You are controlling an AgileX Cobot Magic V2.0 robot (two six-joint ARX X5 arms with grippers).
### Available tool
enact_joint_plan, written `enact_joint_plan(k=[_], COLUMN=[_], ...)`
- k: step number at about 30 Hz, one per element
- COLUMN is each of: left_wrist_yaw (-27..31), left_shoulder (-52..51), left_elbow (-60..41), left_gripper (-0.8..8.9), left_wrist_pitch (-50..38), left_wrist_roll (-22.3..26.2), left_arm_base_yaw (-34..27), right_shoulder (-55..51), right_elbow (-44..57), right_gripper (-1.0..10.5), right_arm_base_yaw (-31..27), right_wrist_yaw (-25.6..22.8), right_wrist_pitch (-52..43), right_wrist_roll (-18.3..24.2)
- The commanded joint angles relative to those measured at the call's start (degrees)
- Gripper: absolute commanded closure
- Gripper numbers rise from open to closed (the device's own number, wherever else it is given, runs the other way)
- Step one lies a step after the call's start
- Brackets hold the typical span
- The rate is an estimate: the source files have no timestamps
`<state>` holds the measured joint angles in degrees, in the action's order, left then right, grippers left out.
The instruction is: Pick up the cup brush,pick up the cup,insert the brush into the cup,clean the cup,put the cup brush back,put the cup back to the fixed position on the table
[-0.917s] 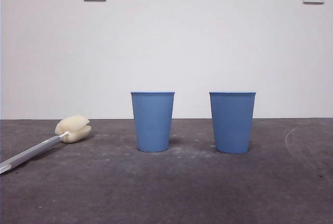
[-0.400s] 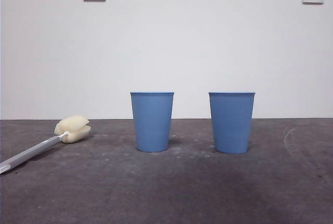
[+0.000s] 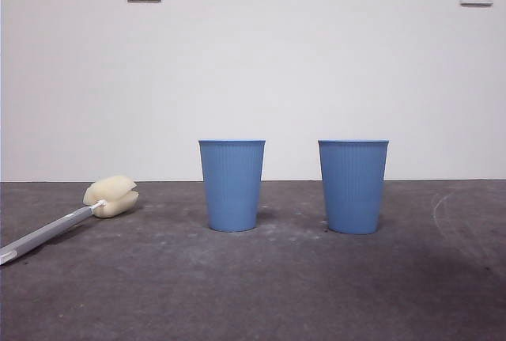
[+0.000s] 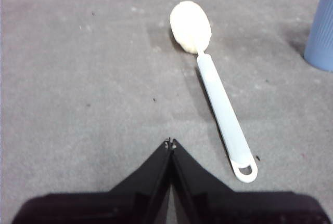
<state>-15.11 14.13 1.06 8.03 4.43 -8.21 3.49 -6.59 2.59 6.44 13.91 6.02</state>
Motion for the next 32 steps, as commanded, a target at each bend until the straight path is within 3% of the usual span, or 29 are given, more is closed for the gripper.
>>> enact_joint_plan(k=[1,32], left_wrist_yaw=[0.11,0.13], left_shoulder=[0.55,2.01], left_elbow=[-0.44,-0.37], left_gripper=[8.18,8.17], left_wrist_pitch=[-0.96,-1.92], left_wrist_roll=[-0.35,-0.35], left_arm_base_yaw=[0.00,0.00], right_shoulder=[-2.38,-2.91], right_elbow=[3.50,4.85], right_gripper=[9.5,9.5], right_arm_base_yaw=[-0.07,-0.04], right_wrist_yaw=[0.00,-0.02], right_wrist_pitch=[-0.55,-1.49], right_wrist_roll=[0.17,0.20])
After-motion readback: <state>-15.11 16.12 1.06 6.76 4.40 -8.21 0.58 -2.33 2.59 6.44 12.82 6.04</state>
